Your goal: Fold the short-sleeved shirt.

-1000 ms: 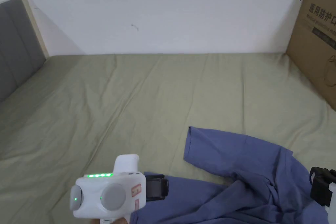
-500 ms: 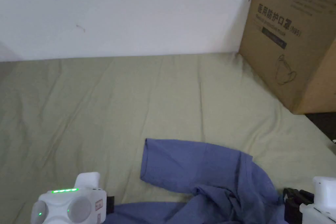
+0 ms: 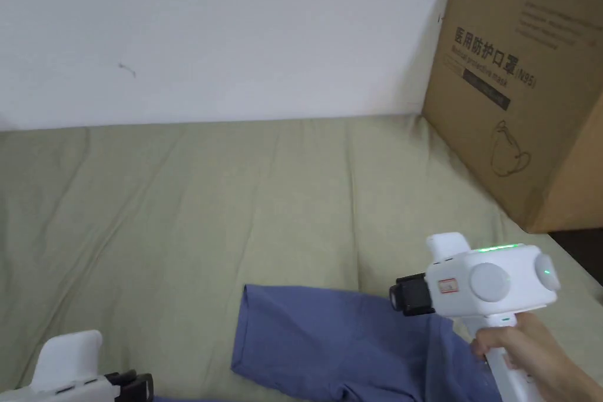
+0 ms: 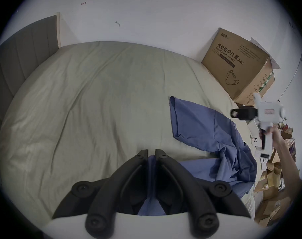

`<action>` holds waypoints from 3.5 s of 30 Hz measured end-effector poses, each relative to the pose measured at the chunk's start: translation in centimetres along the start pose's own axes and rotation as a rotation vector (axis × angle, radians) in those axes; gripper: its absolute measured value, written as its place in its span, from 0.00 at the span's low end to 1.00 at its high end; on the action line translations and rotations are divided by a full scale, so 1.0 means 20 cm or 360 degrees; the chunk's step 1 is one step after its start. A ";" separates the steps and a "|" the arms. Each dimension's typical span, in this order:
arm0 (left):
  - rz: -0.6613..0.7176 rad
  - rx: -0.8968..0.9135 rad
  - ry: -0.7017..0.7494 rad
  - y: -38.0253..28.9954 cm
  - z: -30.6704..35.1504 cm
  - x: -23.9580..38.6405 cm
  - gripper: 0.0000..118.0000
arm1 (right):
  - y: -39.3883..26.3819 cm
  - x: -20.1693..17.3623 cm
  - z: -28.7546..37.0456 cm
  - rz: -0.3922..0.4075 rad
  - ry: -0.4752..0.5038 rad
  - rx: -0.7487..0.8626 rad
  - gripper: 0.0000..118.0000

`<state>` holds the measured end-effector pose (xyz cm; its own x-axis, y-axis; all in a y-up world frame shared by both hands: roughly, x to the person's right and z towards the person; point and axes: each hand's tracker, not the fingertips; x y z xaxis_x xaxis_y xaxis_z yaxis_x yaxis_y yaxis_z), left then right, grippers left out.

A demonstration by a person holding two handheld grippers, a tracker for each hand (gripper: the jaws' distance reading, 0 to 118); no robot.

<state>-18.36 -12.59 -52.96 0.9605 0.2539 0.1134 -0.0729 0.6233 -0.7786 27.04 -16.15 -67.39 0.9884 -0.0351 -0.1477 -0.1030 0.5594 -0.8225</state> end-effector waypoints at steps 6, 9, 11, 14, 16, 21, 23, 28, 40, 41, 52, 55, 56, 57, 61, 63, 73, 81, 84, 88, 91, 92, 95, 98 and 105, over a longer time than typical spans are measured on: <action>0.0015 -0.0012 0.0039 -0.02 0.01 -0.04 0.06 | 0.10 -0.22 -0.49 0.0244 0.0041 -0.0410 0.73; 0.0010 -0.0033 0.0076 -0.02 0.00 -0.06 0.06 | 0.15 -0.21 -0.42 0.0185 0.0032 -0.0319 0.69; 0.0003 -0.0041 0.0088 -0.02 0.00 -0.08 0.06 | 0.14 -0.23 -0.35 0.0224 0.0031 -0.0262 0.31; 0.0025 -0.0012 0.0093 -0.01 0.04 -0.10 0.06 | 0.10 -0.27 -0.31 0.0245 -0.0020 -0.0224 0.02; 0.0042 -0.0005 0.0104 0.02 0.07 -0.12 0.06 | 0.12 -0.25 -0.26 0.0138 -0.0015 -0.0196 0.02; -0.0002 0.0067 0.0167 0.11 0.20 -0.14 0.06 | 0.24 -0.12 0.18 -0.0062 0.0078 0.0112 0.02; -0.0025 0.0135 0.0207 0.16 0.28 -0.15 0.06 | 0.30 -0.06 0.48 -0.0126 0.0084 0.0244 0.02; -0.0071 0.0267 0.0341 0.33 0.52 -0.15 0.06 | 0.42 0.15 1.18 -0.0292 0.0044 0.0613 0.02; -0.0233 0.0755 0.0338 0.76 1.14 0.06 0.06 | 0.52 0.18 2.08 -0.0381 0.0049 0.1011 0.02; -0.0270 0.0771 0.0369 0.79 1.15 0.07 0.06 | 0.53 0.17 2.09 -0.0379 0.0050 0.1015 0.02; -0.0250 0.0834 0.0505 1.33 1.00 0.00 0.06 | 1.07 -0.01 2.12 -0.0420 0.0014 0.1099 0.02; -0.0269 0.0869 0.0551 1.49 0.98 0.00 0.06 | 1.22 -0.05 2.19 -0.0411 -0.0001 0.1132 0.02; -0.0305 0.0885 0.0578 1.54 0.98 0.00 0.06 | 1.25 -0.06 2.21 -0.0393 -0.0007 0.1171 0.02; -0.0322 0.0913 0.0591 1.59 0.99 0.00 0.06 | 1.28 -0.08 2.24 -0.0391 -0.0036 0.1210 0.02; -0.0316 0.0973 0.0641 1.75 0.97 0.01 0.06 | 1.36 -0.13 2.31 -0.0381 -0.0025 0.1277 0.02; -0.0323 0.0996 0.0677 1.79 0.96 0.00 0.06 | 1.38 -0.16 2.30 -0.0371 -0.0030 0.1288 0.02; -0.0202 0.0745 0.0741 1.60 0.41 -0.18 0.06 | 1.38 -0.13 1.65 -0.0356 -0.0091 0.1035 0.02; -0.0068 0.0191 0.0703 1.02 -0.37 -0.36 0.06 | 0.99 -0.07 0.64 -0.0458 -0.0135 0.0486 0.02; -0.0177 -0.0010 0.0758 0.81 -0.59 -0.41 0.06 | 0.75 -0.07 0.37 -0.0558 -0.0101 0.0293 0.02; -0.0208 -0.0090 0.0733 0.61 -0.62 -0.44 0.06 | 0.46 -0.11 0.20 -0.0436 -0.0119 0.0168 0.02; -0.0108 -0.0020 0.0632 0.52 -0.49 -0.49 0.06 | 0.28 -0.06 0.26 -0.0499 -0.0041 0.0205 0.02; -0.0088 -0.0007 0.0613 0.48 -0.43 -0.49 0.06 | 0.22 -0.05 0.30 -0.0515 0.0000 0.0232 0.02; -0.0098 0.0004 0.0613 0.34 -0.27 -0.49 0.06 | -0.01 -0.04 0.43 -0.0482 -0.0059 0.0214 0.02; -0.0125 0.0018 0.0615 0.16 -0.09 -0.47 0.06 | -0.25 -0.13 0.60 -0.0375 -0.0071 0.0181 0.02; -0.0184 -0.0080 0.0605 -0.37 0.29 -0.43 0.06 | -0.93 -0.20 0.93 -0.0365 0.0000 -0.0044 0.02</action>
<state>-27.54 -15.12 -44.66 0.9932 -0.1134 -0.0270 0.0458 0.5925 -0.8043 27.16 -11.05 -41.38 0.9863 -0.1588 0.0450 0.1214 0.5138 -0.8493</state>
